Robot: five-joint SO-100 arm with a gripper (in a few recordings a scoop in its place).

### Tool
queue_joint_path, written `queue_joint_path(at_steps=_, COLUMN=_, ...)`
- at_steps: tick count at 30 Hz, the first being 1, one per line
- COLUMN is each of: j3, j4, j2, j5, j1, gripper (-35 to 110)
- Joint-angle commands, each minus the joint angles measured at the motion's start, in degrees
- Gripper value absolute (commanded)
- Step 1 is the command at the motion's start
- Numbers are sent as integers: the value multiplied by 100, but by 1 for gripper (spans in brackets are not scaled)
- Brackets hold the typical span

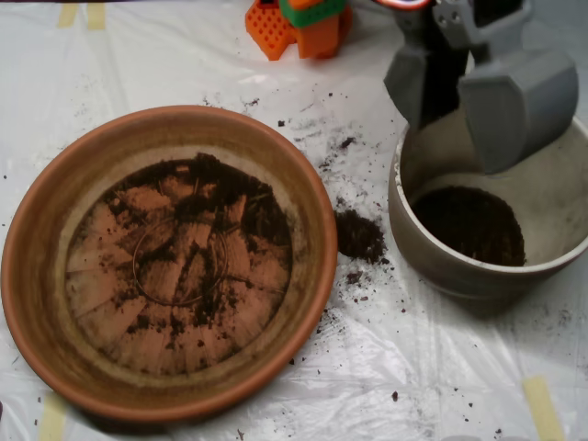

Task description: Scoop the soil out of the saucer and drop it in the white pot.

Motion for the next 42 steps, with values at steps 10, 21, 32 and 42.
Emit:
queue_joint_path(at_steps=10, j3=1538, j4=-255, j2=2602, j5=343, j1=1046, gripper=24)
queue_joint_path(at_steps=21, j3=3700, j4=-1230, j2=2558, j5=483, j1=3507, gripper=23)
queue_joint_path(at_steps=32, j3=3533, j4=-1942, j2=-53, j5=-1239, j1=3639, gripper=24)
queue_joint_path(at_steps=42, j3=2865, j4=-2312, j2=-1670, j5=-2918, j1=3779, gripper=33)
